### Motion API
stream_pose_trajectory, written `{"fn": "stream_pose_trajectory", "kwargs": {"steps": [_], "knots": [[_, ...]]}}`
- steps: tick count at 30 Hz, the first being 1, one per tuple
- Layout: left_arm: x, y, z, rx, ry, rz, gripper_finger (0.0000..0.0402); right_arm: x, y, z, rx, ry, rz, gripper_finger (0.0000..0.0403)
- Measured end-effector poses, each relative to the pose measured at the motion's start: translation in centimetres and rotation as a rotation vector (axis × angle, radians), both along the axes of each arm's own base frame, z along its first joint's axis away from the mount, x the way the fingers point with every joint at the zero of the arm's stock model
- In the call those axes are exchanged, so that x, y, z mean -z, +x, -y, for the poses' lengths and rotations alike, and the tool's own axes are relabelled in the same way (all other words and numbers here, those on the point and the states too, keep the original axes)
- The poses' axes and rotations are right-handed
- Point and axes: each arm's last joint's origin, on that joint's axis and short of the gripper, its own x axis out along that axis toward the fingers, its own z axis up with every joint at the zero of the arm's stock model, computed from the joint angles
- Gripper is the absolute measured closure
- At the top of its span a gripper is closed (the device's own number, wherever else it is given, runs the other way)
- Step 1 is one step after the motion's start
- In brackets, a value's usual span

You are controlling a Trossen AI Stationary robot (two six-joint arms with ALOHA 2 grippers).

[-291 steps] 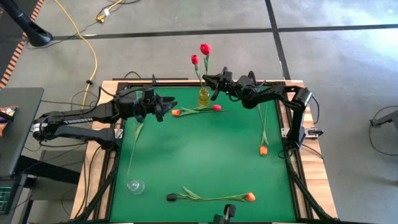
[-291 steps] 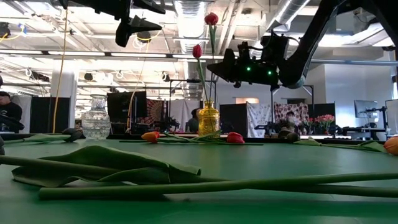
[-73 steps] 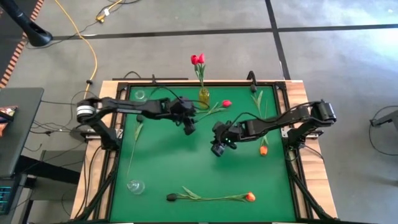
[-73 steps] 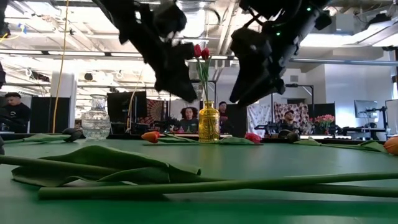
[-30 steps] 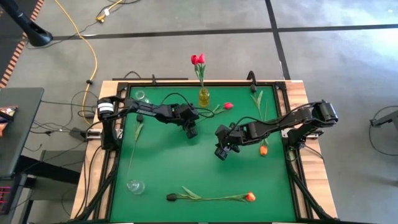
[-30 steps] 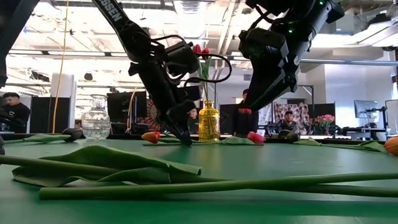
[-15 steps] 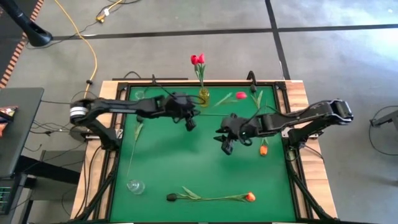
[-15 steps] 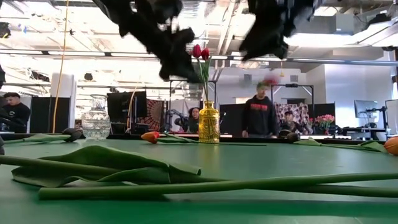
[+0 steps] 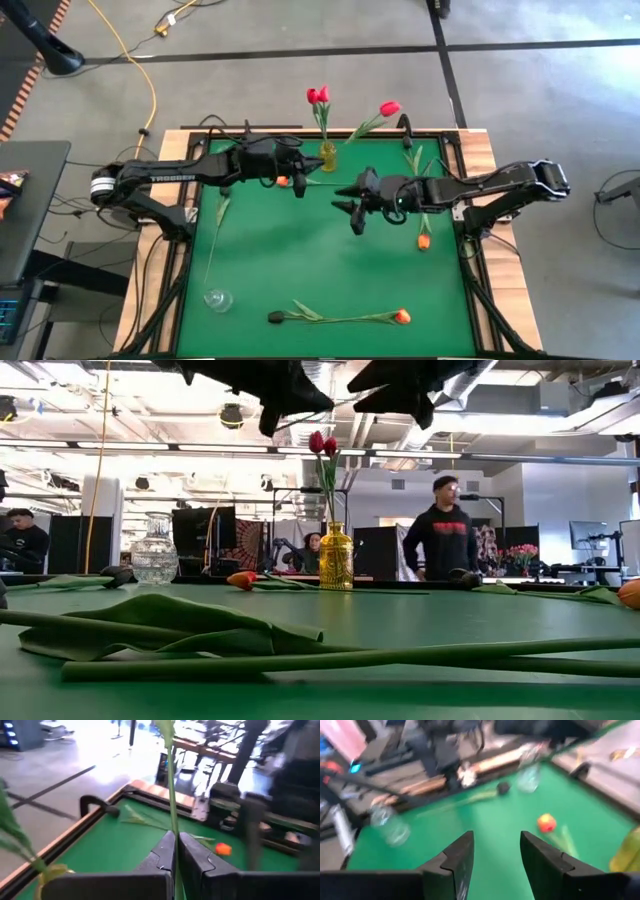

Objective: Sort flowers into vase by color
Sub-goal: Put the red flower into the yellow vase

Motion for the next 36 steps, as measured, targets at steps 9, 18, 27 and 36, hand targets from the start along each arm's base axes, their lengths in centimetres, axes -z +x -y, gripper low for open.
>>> {"fn": "stream_pose_trajectory", "kwargs": {"steps": [9,18,27,36], "knots": [[-0.7,0.4,1.4,0.122,-0.001,0.074,0.0401,-1.7,-0.4,2.5,0.076,-0.041,0.114,0.0217],[-0.7,0.6,2.3,0.159,0.021,0.065,0.0401,-3.4,-1.3,3.2,0.059,-0.071,0.197,0.0217],[-0.7,0.6,2.4,0.155,0.023,0.064,0.0401,-3.5,-1.2,3.3,0.062,-0.08,0.213,0.0225],[-0.7,0.6,2.4,0.138,0.023,0.064,0.0401,-3.8,-1.2,3.3,0.062,-0.083,0.248,0.0289]]}}
